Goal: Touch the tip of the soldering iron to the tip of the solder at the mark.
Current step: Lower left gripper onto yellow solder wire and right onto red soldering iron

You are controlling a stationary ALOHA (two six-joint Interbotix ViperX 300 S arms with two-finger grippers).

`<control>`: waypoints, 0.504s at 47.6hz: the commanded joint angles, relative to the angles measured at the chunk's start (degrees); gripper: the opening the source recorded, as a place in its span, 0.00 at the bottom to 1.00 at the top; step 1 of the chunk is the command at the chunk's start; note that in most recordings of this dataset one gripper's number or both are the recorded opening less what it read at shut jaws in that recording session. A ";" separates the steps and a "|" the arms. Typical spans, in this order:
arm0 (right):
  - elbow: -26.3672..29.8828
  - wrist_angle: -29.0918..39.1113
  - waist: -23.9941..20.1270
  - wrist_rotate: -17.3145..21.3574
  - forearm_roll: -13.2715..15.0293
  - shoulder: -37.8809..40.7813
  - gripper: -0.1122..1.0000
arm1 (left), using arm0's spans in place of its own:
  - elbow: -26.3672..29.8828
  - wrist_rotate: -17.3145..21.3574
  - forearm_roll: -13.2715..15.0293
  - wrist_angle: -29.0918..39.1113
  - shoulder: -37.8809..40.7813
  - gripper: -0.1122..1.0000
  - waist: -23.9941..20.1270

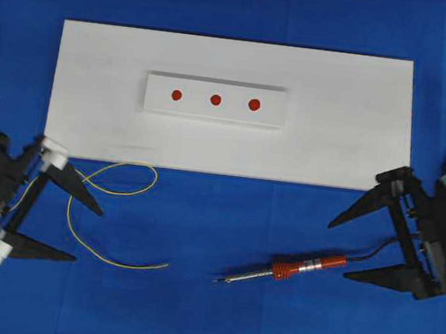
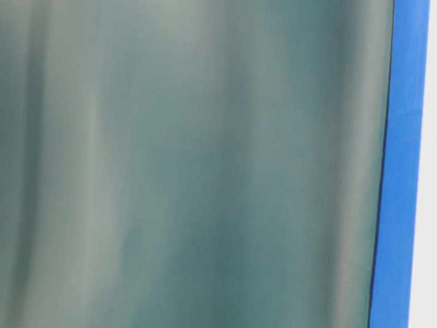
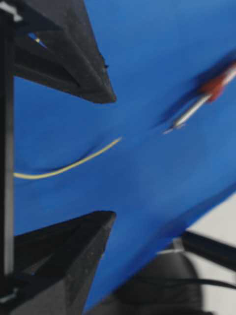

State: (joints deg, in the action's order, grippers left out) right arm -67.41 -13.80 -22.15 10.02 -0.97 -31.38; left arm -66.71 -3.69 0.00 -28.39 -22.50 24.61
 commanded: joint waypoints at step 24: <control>-1.32 -26.54 -5.19 0.00 -7.82 28.48 0.92 | 5.98 -3.25 0.62 -8.79 26.98 0.85 2.99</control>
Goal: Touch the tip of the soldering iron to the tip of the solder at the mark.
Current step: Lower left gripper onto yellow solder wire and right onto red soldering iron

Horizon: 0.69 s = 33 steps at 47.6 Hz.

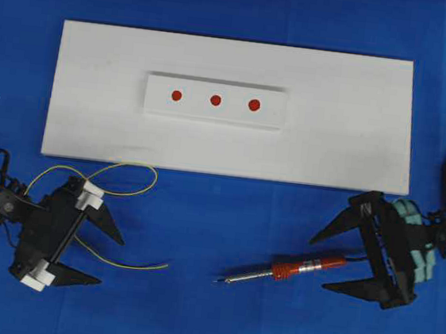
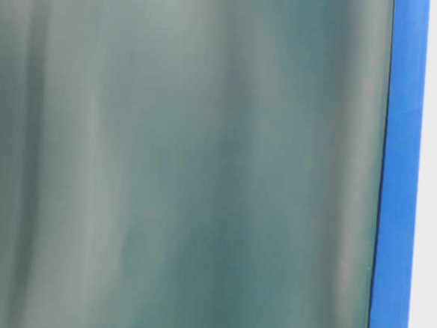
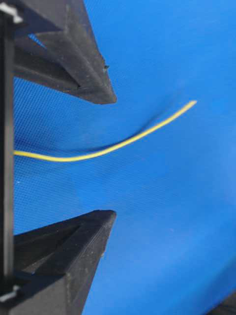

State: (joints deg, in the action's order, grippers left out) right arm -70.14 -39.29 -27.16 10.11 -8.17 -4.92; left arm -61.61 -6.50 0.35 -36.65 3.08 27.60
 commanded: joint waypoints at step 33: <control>6.06 -6.15 -0.70 -0.26 -0.88 15.38 0.38 | 2.90 -1.05 0.09 1.14 8.09 0.34 0.26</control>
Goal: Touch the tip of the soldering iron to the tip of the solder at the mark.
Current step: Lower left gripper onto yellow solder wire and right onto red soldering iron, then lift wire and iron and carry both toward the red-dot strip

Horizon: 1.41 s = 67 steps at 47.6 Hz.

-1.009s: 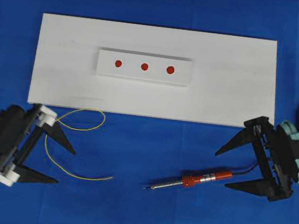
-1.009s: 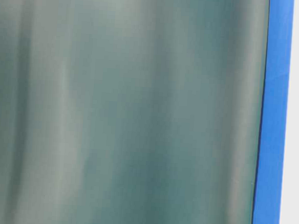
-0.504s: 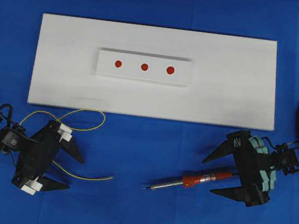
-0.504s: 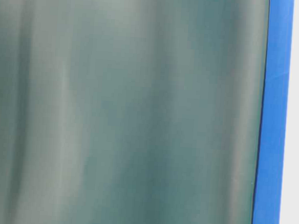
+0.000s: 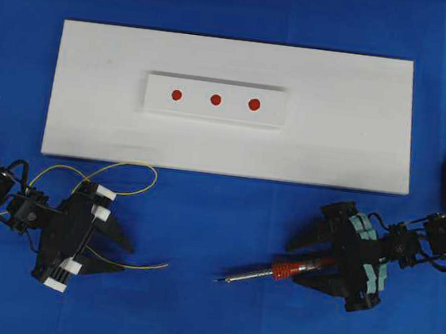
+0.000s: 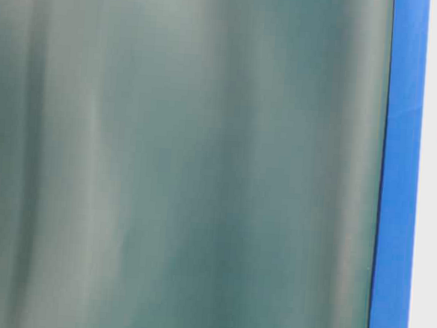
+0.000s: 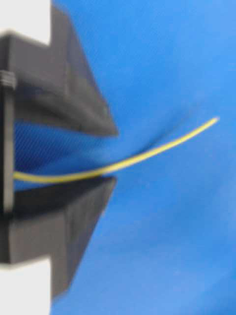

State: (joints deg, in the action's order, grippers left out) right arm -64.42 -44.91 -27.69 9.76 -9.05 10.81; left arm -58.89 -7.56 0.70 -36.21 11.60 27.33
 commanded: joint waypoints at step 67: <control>11.16 60.56 23.12 -6.42 7.29 -40.52 0.15 | 15.82 0.09 -0.79 57.66 -30.41 0.11 -19.60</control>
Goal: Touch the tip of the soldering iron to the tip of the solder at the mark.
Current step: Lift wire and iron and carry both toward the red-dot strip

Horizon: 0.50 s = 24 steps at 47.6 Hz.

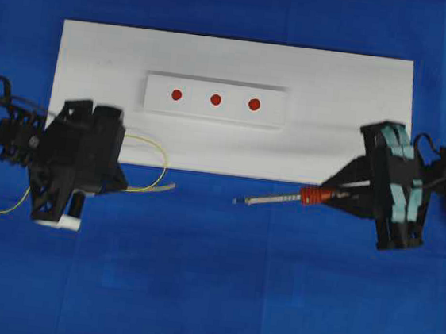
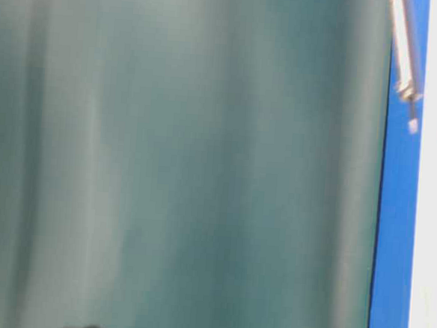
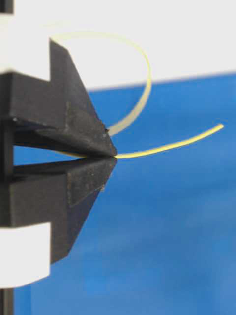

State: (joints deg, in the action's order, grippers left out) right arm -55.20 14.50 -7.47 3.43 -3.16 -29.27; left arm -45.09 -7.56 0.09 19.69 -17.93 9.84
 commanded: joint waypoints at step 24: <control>7.12 3.25 16.08 -0.09 4.83 7.82 0.15 | 5.27 0.09 -0.26 13.62 0.97 0.11 -15.12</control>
State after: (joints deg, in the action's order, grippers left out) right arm -50.80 17.49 7.73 3.52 0.97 -22.59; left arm -41.31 -7.56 0.00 32.70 -16.61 -4.13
